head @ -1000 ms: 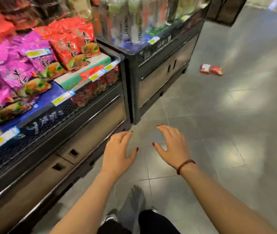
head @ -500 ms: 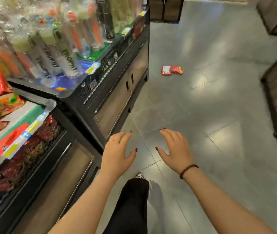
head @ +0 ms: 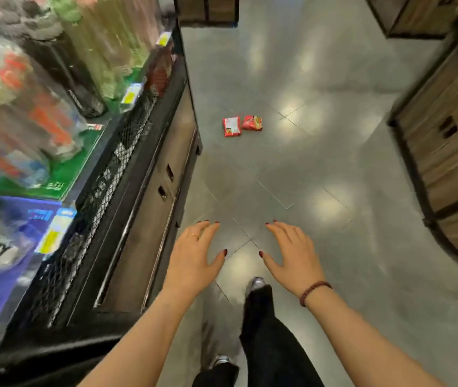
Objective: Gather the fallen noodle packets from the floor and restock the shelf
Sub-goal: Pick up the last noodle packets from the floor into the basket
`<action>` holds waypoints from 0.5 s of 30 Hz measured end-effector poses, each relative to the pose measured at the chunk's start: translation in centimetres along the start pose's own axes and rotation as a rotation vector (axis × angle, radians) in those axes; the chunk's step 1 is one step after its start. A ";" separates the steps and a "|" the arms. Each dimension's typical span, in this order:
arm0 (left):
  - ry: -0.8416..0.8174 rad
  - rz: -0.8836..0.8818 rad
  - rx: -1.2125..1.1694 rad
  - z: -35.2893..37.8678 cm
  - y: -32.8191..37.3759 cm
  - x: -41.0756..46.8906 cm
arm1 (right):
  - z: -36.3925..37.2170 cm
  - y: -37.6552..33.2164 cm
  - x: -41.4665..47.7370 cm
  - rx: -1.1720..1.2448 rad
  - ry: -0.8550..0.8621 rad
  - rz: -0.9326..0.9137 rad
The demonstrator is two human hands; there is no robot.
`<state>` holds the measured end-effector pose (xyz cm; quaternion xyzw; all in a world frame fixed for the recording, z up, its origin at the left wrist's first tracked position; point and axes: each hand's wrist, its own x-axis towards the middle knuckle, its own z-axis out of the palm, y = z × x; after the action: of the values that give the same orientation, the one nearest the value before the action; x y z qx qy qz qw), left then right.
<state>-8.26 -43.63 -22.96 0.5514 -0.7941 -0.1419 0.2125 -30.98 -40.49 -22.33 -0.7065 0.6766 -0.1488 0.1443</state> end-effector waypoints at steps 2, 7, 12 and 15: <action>-0.017 -0.002 0.007 1.2 -0.7 4.6 | -0.2 1.9 4.8 0.007 0.007 0.018; -0.037 -0.081 0.030 3.6 -1.7 17.2 | -1.4 7.1 17.4 0.030 0.018 0.005; -0.012 -0.048 0.050 4.1 -1.7 30.5 | -4.4 11.5 30.1 0.072 0.027 0.018; -0.002 -0.031 0.062 4.3 -2.5 37.4 | -5.8 13.5 36.6 0.065 0.025 0.024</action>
<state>-19.60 -79.55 -21.13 0.5700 -0.7897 -0.1209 0.1922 -44.22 -77.68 -22.01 -0.6913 0.6818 -0.1779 0.1604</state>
